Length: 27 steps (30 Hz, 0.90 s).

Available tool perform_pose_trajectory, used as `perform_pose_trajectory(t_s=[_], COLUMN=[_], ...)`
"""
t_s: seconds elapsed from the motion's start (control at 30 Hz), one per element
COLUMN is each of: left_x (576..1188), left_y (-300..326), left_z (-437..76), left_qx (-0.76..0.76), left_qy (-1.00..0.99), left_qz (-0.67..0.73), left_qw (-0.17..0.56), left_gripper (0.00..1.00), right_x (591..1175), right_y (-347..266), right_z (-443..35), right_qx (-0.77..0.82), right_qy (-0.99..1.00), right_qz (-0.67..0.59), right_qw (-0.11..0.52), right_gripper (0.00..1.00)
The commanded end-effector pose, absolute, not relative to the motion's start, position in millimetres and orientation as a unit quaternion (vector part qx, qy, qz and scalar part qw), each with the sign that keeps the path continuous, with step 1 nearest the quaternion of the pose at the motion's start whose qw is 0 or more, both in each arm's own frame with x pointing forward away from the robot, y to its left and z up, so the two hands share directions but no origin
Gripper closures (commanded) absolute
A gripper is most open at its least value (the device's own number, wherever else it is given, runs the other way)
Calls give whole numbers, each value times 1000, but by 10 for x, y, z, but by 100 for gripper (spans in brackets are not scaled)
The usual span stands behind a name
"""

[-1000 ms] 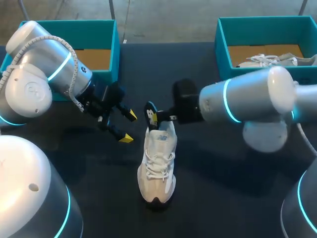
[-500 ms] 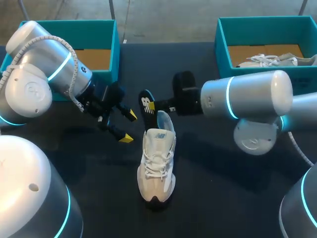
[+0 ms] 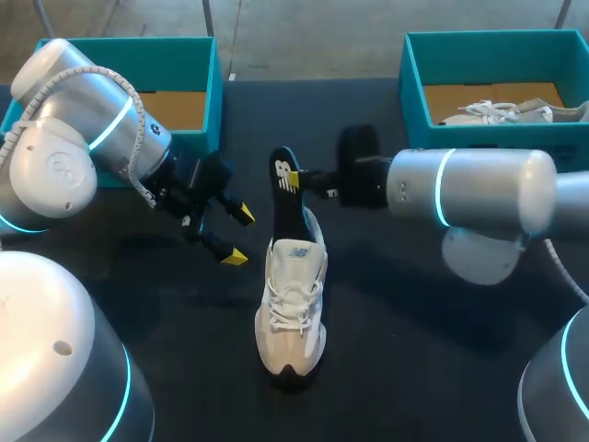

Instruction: Take the shoe out of the shoebox, open the shoe tongue, remove and reinsert the insole, then place the shoe into the shoebox

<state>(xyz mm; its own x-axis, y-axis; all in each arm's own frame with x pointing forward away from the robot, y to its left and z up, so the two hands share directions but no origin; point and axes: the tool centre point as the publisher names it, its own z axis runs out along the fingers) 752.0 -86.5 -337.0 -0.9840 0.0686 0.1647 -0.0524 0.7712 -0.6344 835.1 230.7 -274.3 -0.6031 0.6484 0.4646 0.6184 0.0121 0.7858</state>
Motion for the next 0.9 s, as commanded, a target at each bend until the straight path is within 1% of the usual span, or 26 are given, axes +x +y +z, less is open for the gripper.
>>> perform_pose_trajectory(t_s=[0.03,0.27,0.3,0.33,0.37,0.47,0.5,0.57,0.8,0.9], left_x=[7519,7519,7519,7519,7519,7519,7519,7519,7519,7519], left_y=[-868,-868,-868,-868,-868,-868,-868,-868,-868,-868], left_z=[-3371,-3371,-3371,-3371,-3371,-3371,-3371,-3371,-3371,-3371], left_qx=[-4,-4,-4,-4,-4,-4,-4,-4,-4,-4], left_qy=[-937,-937,-937,-937,-937,-937,-937,-937,-937,-937], left_qz=[337,337,337,337,337,337,337,337,337,337], left_qw=[89,89,89,89,89,89,89,89,89,89], left_gripper=[0,0,0,0,0,0,0,0,0,0], right_x=[8428,8466,8465,8463,8461,8447,8438,8410,8275,8212], right_y=[2271,2270,2263,2256,2247,2213,2204,2180,2072,2040], right_z=[-2817,-3014,-3031,-3041,-3047,-3039,-3030,-3003,-2982,-2984], right_qx=[377,361,360,360,359,358,358,358,362,365], right_qy=[698,670,670,668,668,669,669,672,679,681], right_qz=[605,641,642,643,643,643,643,641,631,627], right_qw=[-69,-97,-101,-103,-104,-104,-103,-99,-96,-97], right_gripper=[100,100,95,88,83,74,73,74,65,64])
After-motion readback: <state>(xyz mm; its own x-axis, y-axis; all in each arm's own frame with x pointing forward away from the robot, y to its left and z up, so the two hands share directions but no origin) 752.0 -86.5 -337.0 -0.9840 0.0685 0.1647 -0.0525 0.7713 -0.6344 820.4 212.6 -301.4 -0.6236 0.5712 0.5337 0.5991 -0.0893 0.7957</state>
